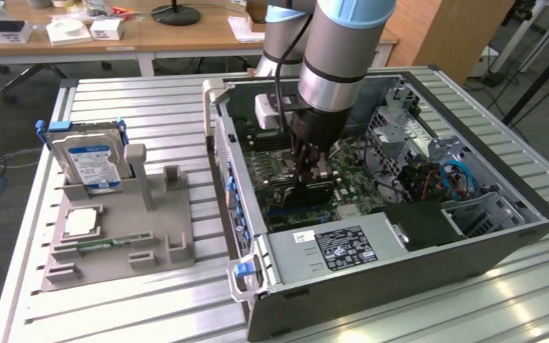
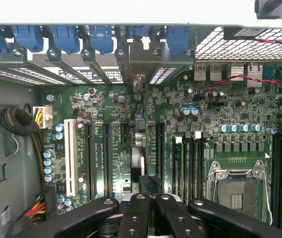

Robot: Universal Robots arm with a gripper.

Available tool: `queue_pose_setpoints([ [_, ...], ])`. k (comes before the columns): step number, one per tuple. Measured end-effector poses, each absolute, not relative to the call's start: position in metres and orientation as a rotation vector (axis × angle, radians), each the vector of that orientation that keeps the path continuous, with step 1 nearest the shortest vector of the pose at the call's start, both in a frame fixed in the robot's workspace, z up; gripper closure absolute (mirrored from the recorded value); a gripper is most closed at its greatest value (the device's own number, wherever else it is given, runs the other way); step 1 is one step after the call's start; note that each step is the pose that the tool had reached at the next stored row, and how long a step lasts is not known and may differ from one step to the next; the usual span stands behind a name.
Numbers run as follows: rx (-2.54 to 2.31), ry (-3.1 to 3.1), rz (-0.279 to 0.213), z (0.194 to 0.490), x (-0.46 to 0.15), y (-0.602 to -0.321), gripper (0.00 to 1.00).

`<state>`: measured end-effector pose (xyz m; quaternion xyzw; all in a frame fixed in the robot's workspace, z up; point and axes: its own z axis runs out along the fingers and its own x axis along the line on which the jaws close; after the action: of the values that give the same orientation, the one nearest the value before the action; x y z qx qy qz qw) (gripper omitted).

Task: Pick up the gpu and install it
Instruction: 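Press down on the gpu until it lock into place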

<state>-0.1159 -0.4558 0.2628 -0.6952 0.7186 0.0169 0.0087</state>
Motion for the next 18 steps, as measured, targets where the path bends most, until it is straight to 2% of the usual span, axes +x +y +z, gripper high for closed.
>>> queue_pose_setpoints([
  [18, -2.172, 2.245, 0.052, 0.2593, -0.1165, -0.4558, 0.90],
])
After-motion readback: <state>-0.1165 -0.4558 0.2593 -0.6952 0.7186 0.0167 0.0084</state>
